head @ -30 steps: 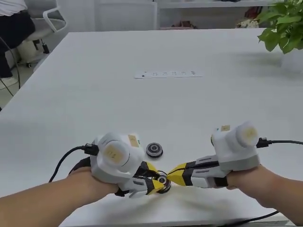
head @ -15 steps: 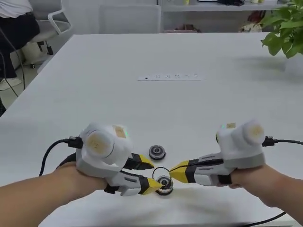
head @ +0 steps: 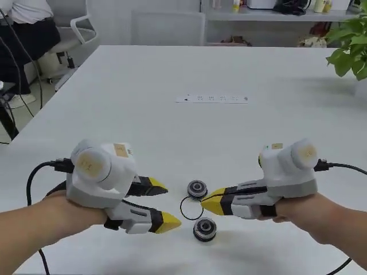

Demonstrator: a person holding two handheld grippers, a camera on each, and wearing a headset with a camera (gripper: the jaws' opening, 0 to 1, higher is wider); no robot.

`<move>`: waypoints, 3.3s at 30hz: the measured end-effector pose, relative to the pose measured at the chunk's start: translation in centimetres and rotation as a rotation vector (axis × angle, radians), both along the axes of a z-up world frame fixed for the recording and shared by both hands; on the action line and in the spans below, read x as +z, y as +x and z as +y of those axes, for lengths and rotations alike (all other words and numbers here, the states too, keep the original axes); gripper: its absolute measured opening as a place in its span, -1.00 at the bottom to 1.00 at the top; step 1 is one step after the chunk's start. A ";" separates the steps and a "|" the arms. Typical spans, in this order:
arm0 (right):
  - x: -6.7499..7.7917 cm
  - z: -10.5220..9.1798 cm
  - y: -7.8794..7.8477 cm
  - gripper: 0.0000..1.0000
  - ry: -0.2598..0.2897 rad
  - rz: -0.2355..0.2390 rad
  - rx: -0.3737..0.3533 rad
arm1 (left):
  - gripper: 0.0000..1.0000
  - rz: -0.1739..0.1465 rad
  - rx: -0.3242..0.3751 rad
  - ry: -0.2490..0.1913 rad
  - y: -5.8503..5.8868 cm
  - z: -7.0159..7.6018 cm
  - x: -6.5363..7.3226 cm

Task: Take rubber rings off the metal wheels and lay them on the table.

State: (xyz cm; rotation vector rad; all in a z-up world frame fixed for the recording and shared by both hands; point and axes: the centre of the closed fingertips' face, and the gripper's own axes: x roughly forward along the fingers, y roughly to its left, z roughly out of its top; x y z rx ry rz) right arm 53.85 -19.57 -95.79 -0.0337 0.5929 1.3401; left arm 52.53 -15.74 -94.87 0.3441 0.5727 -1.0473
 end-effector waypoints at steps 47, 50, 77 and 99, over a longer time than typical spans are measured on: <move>-3.4 4.0 1.1 -0.41 -0.111 -0.037 0.036 | 0.44 0.027 0.147 0.005 -0.4 5.7 0.1; -3.2 3.7 1.2 -0.33 -0.108 -0.041 0.029 | 0.45 0.025 0.143 0.007 -0.4 5.5 0.1; -1.6 -1.9 0.9 0.21 -0.109 -0.112 -0.009 | 0.36 0.064 0.057 0.022 -0.2 1.5 -0.4; -3.8 -4.1 -1.4 0.06 -0.136 -0.094 0.019 | 0.26 0.071 -0.069 0.041 -0.3 -3.9 -2.0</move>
